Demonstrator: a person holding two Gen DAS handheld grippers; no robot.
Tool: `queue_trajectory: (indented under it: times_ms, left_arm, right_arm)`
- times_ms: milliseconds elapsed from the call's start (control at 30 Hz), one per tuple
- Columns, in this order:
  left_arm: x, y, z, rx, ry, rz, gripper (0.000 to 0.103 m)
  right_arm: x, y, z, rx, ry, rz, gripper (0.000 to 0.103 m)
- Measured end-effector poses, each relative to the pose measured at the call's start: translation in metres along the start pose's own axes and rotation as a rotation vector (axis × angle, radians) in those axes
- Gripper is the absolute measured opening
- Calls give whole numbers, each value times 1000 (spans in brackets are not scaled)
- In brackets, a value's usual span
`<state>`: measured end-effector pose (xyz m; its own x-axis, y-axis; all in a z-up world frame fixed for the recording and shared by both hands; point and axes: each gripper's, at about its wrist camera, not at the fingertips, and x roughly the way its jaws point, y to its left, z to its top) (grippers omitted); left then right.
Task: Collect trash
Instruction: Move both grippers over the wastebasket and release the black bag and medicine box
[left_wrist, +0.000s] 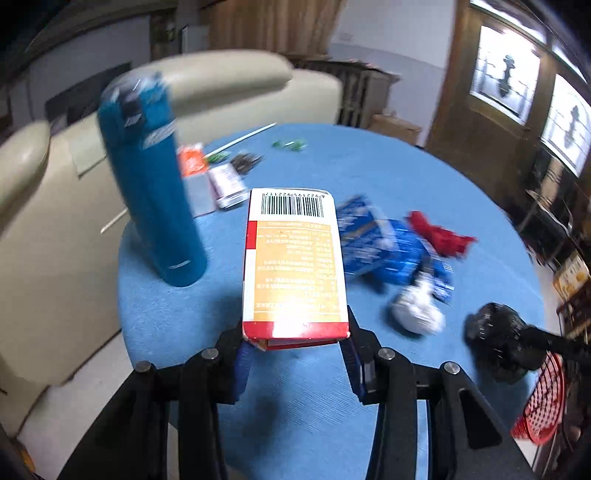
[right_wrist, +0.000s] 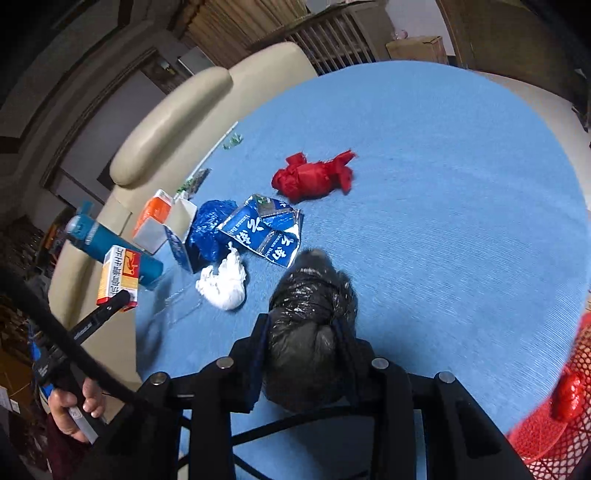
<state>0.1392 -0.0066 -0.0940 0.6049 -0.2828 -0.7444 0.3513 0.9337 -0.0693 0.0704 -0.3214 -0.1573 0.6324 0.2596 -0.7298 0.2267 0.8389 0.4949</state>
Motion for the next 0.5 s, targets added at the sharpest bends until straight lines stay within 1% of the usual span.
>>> queue_trajectory:
  times_ms: [67, 167, 267, 500]
  left_arm:
    - [-11, -17, -3, 30, -13, -30, 45]
    - [-18, -37, -4, 55, -11, -90, 45]
    - [-27, -70, -9, 111, -2, -138, 45]
    - [-35, -135, -24, 232, 24, -222, 45]
  right_arm:
    - [-15, -5, -5, 1, -17, 8, 35]
    - [-34, -12, -13, 12, -37, 17, 34]
    - [-52, -20, -22, 21, -51, 21, 34]
    - [-99, -47, -37, 83, -112, 18, 33]
